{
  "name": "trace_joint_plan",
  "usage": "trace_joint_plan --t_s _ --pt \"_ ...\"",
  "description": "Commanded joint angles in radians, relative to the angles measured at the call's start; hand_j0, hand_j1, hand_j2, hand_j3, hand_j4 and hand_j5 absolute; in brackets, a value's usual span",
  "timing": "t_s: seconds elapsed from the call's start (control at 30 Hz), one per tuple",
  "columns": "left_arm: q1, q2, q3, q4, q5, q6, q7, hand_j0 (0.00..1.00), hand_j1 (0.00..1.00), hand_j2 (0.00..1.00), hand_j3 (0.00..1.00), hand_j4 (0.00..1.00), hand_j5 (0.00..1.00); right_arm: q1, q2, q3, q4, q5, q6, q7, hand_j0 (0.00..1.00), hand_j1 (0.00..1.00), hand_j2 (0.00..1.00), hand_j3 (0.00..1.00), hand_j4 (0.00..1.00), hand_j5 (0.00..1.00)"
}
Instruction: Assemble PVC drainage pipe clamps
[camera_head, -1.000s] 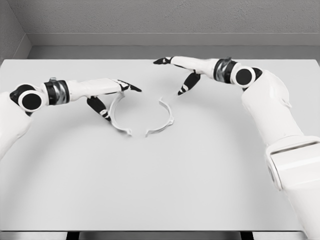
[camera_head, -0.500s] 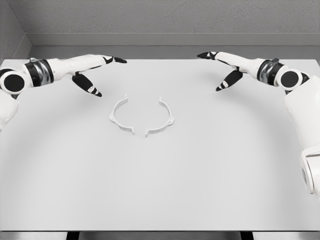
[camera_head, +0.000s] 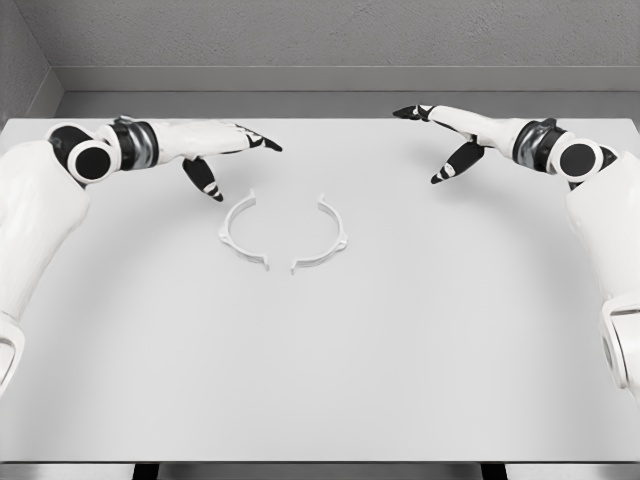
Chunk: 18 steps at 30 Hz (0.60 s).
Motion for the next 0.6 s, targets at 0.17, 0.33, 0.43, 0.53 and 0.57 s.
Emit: trace_joint_plan --t_s 0.17,0.33,0.43,0.53,0.57 --pt "-0.002 -0.072 -0.003 -0.011 -0.140 0.003 0.001 1.00 1.00 1.00 1.00 1.00 1.00 0.002 -0.001 -0.009 -0.001 -0.028 0.003 0.000 1.00 1.00 1.00 1.00 1.00 1.00" --pt "-0.014 -0.076 -0.004 -0.012 -0.189 0.003 0.001 1.00 1.00 1.00 1.00 1.00 1.00 0.012 -0.031 -0.012 -0.004 -0.028 0.003 0.000 1.00 1.00 1.00 1.00 1.00 1.00" --pt "-0.018 -0.086 -0.010 -0.012 -0.261 0.003 0.001 1.00 1.00 1.00 1.00 1.00 1.00 0.005 -0.036 -0.012 -0.005 -0.028 0.003 0.000 1.00 1.00 1.00 1.00 1.00 1.00" --pt "-0.018 -0.098 -0.013 -0.012 -0.289 0.003 0.001 1.00 1.00 1.00 1.00 1.00 1.00 -0.003 -0.080 -0.020 -0.010 -0.030 0.003 0.000 1.00 1.00 1.00 1.00 1.00 1.00" --pt "-0.018 -0.099 -0.013 -0.012 -0.289 0.003 0.001 1.00 1.00 1.00 1.00 1.00 1.00 -0.002 -0.093 -0.032 -0.016 -0.030 0.003 0.000 1.00 1.00 1.00 1.00 1.00 1.00"
